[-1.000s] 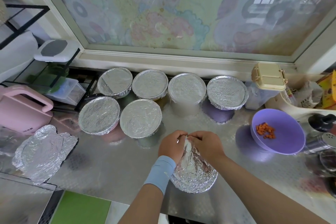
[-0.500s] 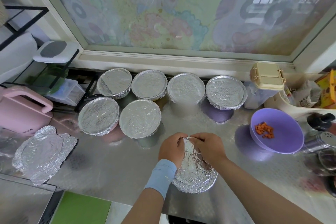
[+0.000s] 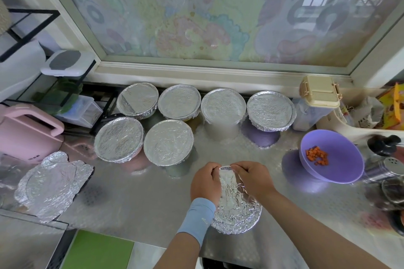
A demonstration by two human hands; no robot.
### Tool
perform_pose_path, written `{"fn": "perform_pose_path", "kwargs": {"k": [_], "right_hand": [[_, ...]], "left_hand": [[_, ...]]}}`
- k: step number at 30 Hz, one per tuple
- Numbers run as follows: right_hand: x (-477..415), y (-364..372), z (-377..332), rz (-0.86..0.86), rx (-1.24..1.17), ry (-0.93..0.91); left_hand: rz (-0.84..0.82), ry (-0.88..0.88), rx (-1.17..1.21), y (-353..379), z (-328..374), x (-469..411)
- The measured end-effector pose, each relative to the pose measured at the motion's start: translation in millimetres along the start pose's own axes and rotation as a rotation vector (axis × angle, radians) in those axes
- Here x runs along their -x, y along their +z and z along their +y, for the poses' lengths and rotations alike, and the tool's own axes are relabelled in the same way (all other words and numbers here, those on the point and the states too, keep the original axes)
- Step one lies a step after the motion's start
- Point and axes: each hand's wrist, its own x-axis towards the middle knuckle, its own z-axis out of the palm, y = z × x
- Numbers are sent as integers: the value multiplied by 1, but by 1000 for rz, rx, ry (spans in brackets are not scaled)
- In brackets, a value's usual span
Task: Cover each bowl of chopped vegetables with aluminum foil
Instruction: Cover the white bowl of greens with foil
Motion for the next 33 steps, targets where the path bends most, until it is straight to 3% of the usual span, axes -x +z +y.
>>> {"fn": "perform_pose_path", "kwargs": {"k": [4,8,12,17,33], "right_hand": [[-2,0,3,-35,7,-18],[0,-2,1,-71,54,-84],[2,0,4,-35,45,-82],[10,-1,16,87,277,-99],[6,1,17,-7,208,-130]], "left_hand": [[-26,-20,-33,-3,3,-1],[-113,111,-203,-8,11,-11],[-225,102,-60,-4,16,-15],[-168,93,-13,2,7,-14],[-133,92,-113,4,10,-6]]}}
